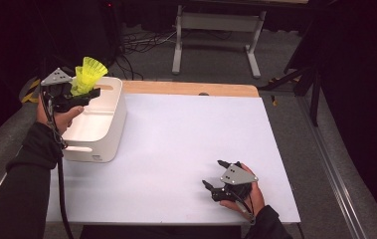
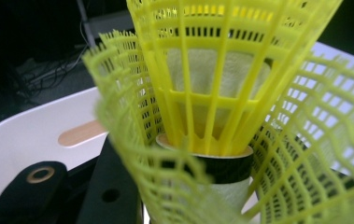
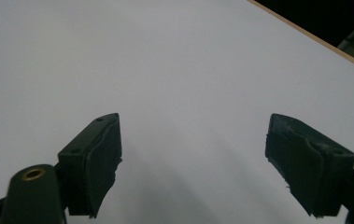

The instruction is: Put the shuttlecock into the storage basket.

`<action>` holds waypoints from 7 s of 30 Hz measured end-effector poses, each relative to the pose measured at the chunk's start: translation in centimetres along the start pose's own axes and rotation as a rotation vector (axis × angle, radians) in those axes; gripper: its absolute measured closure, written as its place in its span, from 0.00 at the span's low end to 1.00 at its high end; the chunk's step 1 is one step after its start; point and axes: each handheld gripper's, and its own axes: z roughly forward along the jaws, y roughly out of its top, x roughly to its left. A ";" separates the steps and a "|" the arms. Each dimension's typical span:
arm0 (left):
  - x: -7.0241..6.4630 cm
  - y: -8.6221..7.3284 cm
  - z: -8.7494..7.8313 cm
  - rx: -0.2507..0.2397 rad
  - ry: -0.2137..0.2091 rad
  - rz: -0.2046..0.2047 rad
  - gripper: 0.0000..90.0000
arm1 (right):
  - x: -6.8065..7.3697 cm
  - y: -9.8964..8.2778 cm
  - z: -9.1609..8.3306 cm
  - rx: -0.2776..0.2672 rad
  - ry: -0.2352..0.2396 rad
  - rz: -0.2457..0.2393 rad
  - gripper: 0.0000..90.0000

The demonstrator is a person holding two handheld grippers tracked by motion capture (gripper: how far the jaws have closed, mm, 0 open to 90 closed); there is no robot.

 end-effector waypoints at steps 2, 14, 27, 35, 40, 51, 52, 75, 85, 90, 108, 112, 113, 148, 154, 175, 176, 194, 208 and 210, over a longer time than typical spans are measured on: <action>0.1 0.0 0.3 0.020 0.001 -0.005 0.71 | 0.1 0.1 -0.1 -0.010 -0.003 -0.004 0.22; 1.0 -0.1 2.7 0.157 0.061 -0.015 0.72 | 0.2 0.3 -0.5 -0.039 0.000 -0.001 0.23; 2.0 -0.6 4.7 0.316 0.083 -0.047 0.72 | 0.2 0.4 -0.2 -0.032 0.018 -0.002 0.23; 2.1 -1.0 5.4 0.386 0.084 -0.048 0.72 | 0.3 0.5 -0.1 -0.030 0.035 -0.002 0.22; 1.7 -1.0 6.2 0.450 0.096 -0.023 0.72 | 0.5 0.8 -0.3 -0.030 0.044 -0.006 0.23; 1.7 -1.2 7.5 0.563 0.101 -0.027 0.38 | 0.5 0.9 -0.7 -0.042 0.052 0.013 0.22; 1.7 -1.3 7.5 0.569 0.097 -0.027 0.33 | 0.5 1.0 -0.7 -0.043 0.052 0.014 0.22; 0.9 0.3 4.0 0.343 0.109 0.035 0.12 | 0.1 1.2 -0.8 -0.052 0.043 0.021 0.22; 0.2 1.0 2.3 0.262 0.104 0.060 0.13 | 0.1 1.2 -0.9 -0.054 0.038 0.018 0.22; -0.2 1.2 1.7 0.241 0.102 0.072 0.13 | 0.0 1.2 -0.9 -0.055 0.037 0.019 0.22; -1.1 0.9 0.4 0.160 0.092 0.105 0.13 | 0.0 0.9 -0.7 -0.047 0.032 0.023 0.22; -1.4 0.8 0.2 0.152 0.092 0.118 0.13 | 0.0 0.9 -0.7 -0.047 0.033 0.022 0.22; -1.5 0.8 0.2 0.149 0.088 0.119 0.13 | 0.0 0.8 -0.7 -0.046 0.033 0.023 0.22; -4.1 0.2 -2.0 0.010 0.034 0.161 0.13 | -0.3 1.0 -1.3 -0.046 -0.003 0.018 0.22; -4.4 -0.1 -2.5 -0.013 0.025 0.167 0.13 | -0.3 1.0 -1.3 -0.047 -0.003 0.019 0.22; -5.4 -1.0 -3.8 -0.058 -0.008 0.184 0.12 | -0.3 1.0 -1.4 -0.047 -0.007 0.018 0.22; -5.5 -1.1 -3.9 -0.062 -0.012 0.184 0.12 | -0.3 1.0 -1.4 -0.048 -0.007 0.018 0.22; -7.3 -1.6 -4.6 -0.103 -0.045 0.224 0.12 | -0.3 1.0 -1.4 -0.050 -0.008 0.019 0.22; -7.8 -2.2 -4.8 -0.117 -0.040 0.248 0.11 | -0.3 1.0 -1.4 -0.050 -0.007 0.017 0.22; -7.9 -2.3 -4.9 -0.121 -0.039 0.250 0.11 | -0.3 1.0 -1.4 -0.051 -0.007 0.016 0.22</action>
